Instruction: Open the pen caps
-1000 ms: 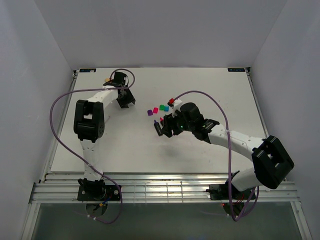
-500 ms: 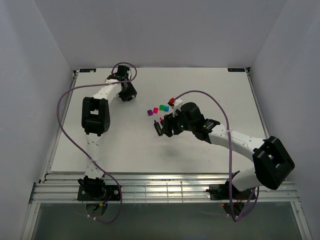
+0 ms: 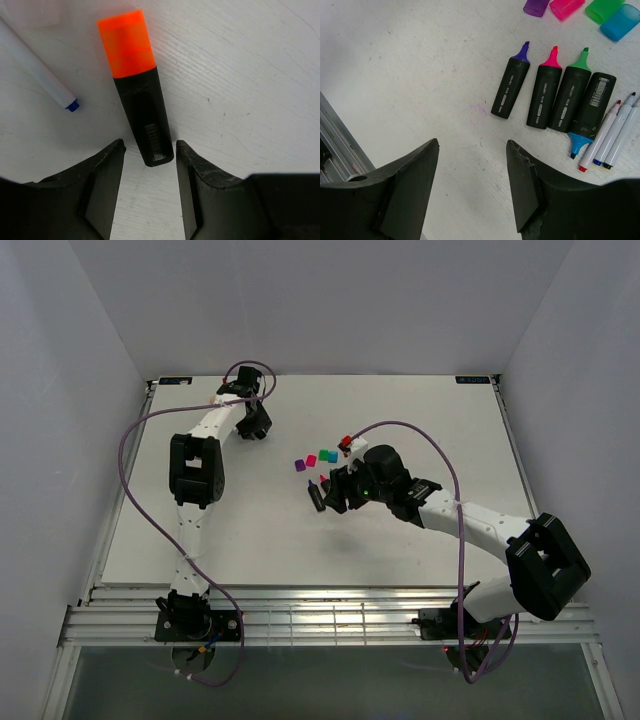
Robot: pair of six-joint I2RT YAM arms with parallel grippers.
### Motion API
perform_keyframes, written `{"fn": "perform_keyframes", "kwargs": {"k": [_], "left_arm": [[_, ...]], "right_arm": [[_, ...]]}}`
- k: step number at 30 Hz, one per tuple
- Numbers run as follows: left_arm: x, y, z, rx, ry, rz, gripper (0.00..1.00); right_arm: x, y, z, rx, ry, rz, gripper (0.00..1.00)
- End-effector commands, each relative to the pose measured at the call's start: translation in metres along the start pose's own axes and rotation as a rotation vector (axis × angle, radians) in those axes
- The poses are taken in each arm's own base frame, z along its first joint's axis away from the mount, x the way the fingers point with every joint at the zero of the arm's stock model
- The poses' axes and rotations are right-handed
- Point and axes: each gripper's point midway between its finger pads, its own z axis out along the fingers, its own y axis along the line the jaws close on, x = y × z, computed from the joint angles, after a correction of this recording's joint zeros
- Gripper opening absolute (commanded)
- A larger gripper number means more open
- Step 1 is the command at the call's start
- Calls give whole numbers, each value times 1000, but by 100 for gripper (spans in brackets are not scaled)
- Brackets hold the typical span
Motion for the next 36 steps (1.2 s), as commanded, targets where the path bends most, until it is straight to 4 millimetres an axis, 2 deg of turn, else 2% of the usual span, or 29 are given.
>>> {"fn": "perform_keyframes", "kwargs": {"k": [1, 6, 12, 18, 24, 25, 27, 28, 29, 30, 31, 32, 33, 34, 35, 36], "left_arm": [[-3, 15, 2, -85, -12, 44, 56], [-11, 15, 7, -106, -16, 90, 57], [-4, 18, 17, -110, 14, 121, 54], [13, 23, 26, -108, 69, 147, 33], [31, 16, 28, -64, 113, 167, 14], [26, 11, 21, -44, 90, 167, 12], [33, 6, 16, -33, 92, 183, 10], [26, 0, 4, -11, 62, 181, 3], [28, -6, -2, 3, 53, 188, 0], [34, -3, -5, -8, 58, 193, 0], [23, -11, -23, 22, 7, 188, 0], [25, -18, -33, 36, -13, 199, 0], [33, -11, -35, 17, -11, 199, 0], [30, -16, -43, 39, -39, 191, 0], [22, -24, -66, 80, -79, 183, 0], [22, -26, -75, 101, -91, 176, 0]], "right_arm": [[-14, 1, -5, -4, -57, -18, 63], [-13, 1, -6, -5, -59, -17, 63], [-14, 1, -6, -5, -59, -12, 63], [-14, 1, -6, -6, -61, -11, 63], [-14, 0, -6, -3, -61, -7, 63], [-14, 1, -6, -4, -61, -8, 63], [-14, 0, -6, -1, -62, -5, 63], [-14, 0, -7, -1, -63, -1, 63], [-15, 0, -7, 2, -66, -1, 63], [-16, 0, -7, 0, -67, 3, 63], [-17, 2, -8, -4, -70, 5, 63], [-20, 3, -8, -11, -73, 7, 63], [-21, 4, -8, -13, -73, 10, 63], [-22, 5, -8, -15, -69, 15, 63], [-23, 6, -8, -20, -67, 19, 63], [-25, 6, -8, -20, -68, 23, 63]]}}
